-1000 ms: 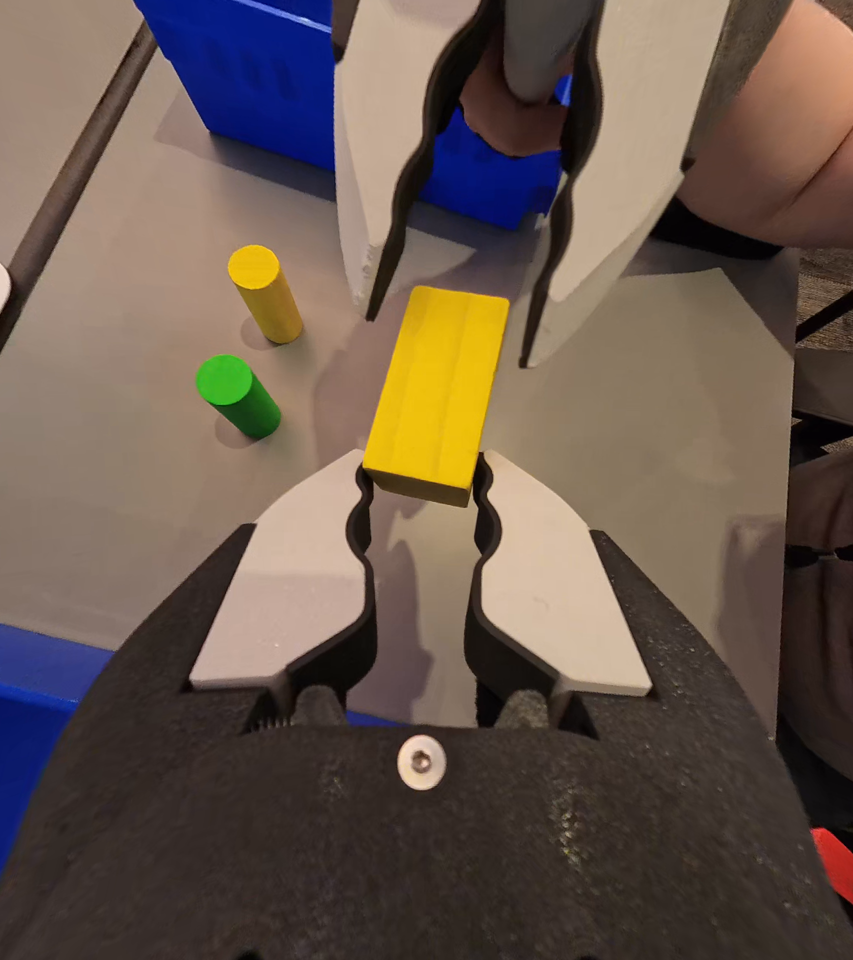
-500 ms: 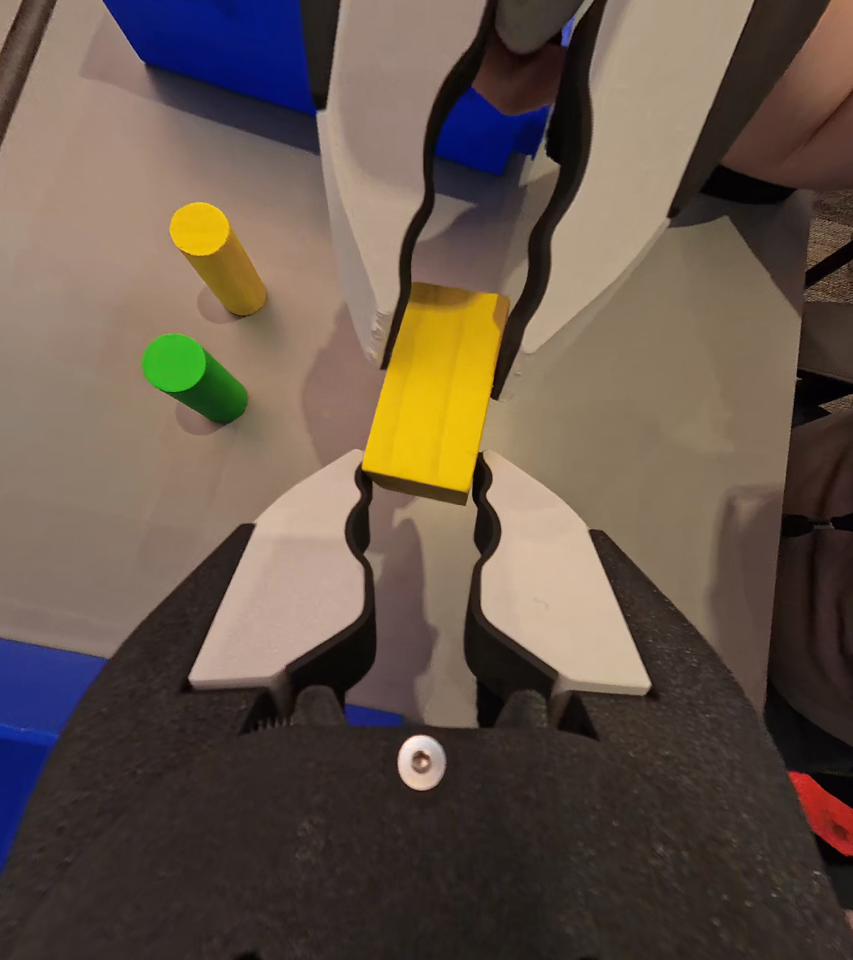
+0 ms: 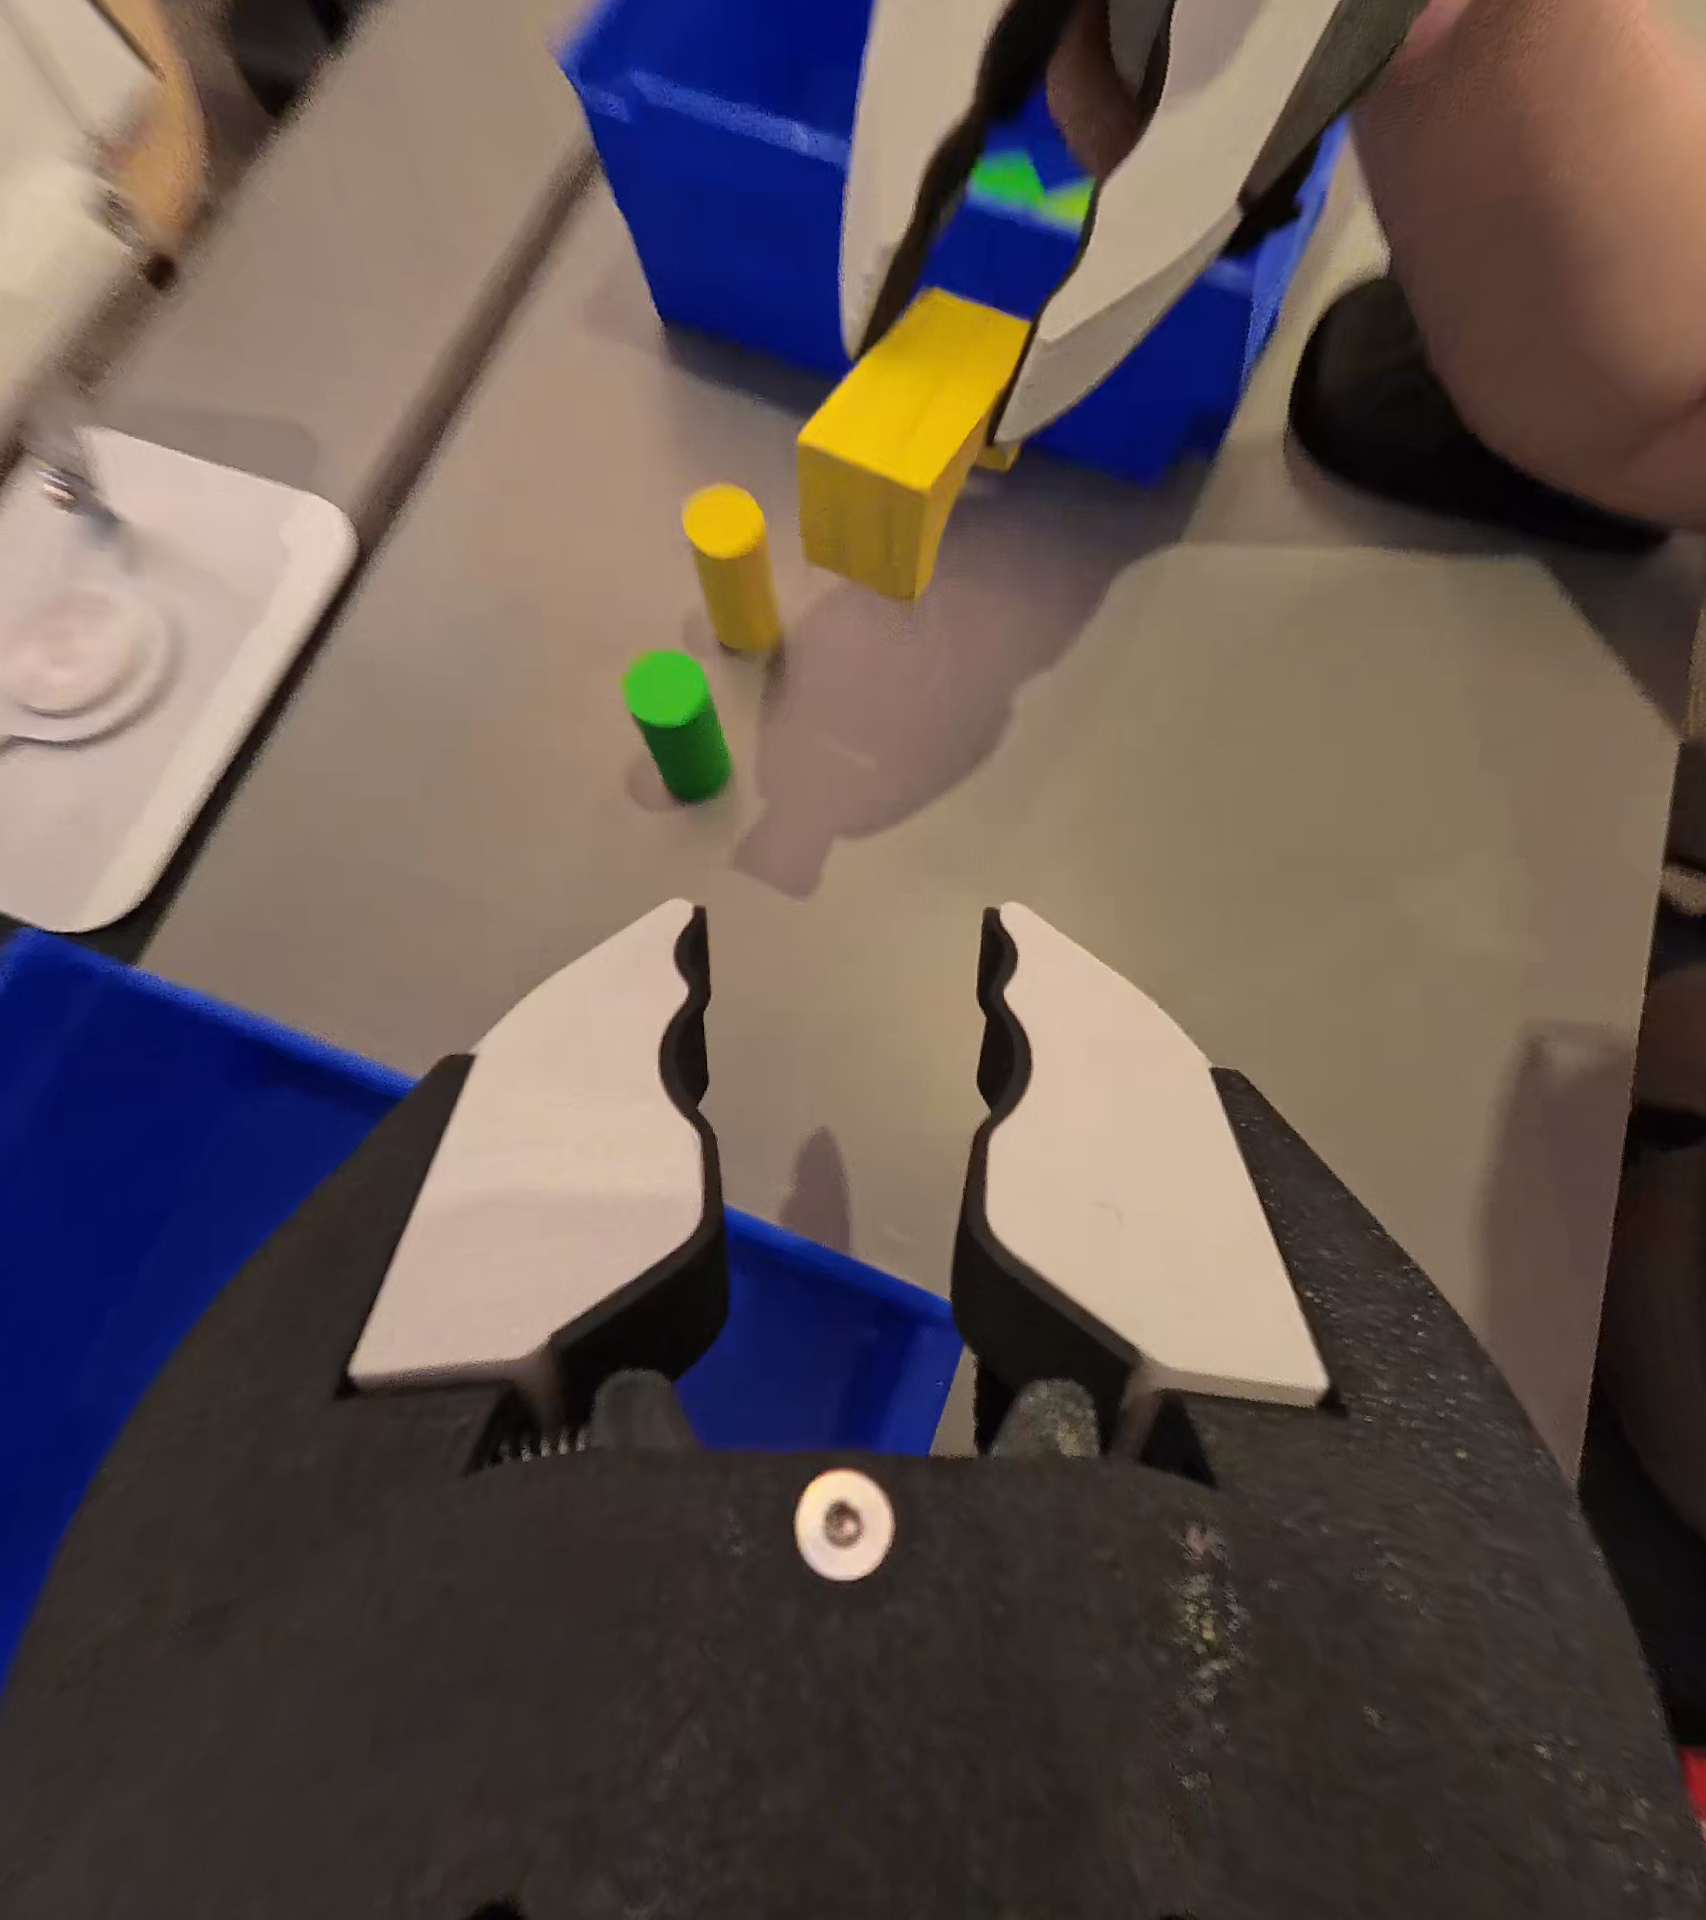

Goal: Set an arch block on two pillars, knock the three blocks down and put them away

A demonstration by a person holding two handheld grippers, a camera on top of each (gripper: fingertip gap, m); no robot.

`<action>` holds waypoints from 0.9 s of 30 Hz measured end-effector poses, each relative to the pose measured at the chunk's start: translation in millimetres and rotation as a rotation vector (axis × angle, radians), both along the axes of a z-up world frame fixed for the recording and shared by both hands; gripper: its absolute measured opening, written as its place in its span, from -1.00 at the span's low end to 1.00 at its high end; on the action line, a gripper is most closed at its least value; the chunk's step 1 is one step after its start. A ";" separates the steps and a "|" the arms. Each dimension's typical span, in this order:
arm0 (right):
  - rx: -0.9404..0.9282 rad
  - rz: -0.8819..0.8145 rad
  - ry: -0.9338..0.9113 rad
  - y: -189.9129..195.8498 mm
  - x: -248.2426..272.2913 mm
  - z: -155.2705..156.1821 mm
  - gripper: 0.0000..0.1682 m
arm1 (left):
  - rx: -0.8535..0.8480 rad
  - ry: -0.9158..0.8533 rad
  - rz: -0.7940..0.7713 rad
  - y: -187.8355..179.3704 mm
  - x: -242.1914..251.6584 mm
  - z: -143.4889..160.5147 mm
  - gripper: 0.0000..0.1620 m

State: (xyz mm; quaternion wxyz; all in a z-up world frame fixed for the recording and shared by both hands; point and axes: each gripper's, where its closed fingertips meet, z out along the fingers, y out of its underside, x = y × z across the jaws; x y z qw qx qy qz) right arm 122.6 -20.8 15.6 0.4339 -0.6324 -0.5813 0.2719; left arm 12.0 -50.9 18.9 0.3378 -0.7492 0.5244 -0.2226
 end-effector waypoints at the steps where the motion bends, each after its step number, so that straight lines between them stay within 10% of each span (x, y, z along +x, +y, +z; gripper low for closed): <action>1: 0.004 -0.015 0.041 5.3 5.5 7.1 -0.61 | 0.020 -0.055 0.018 0.8 -7.2 14.1 -0.38; 9: -0.020 -0.049 -0.056 42.3 15.4 -23.1 -0.60 | 0.101 -0.279 -0.008 -20.1 -24.9 70.6 -0.26; 27: -0.089 0.016 -0.051 66.4 18.5 -43.3 -0.61 | 0.158 -0.122 0.028 -15.3 -15.1 49.4 -0.29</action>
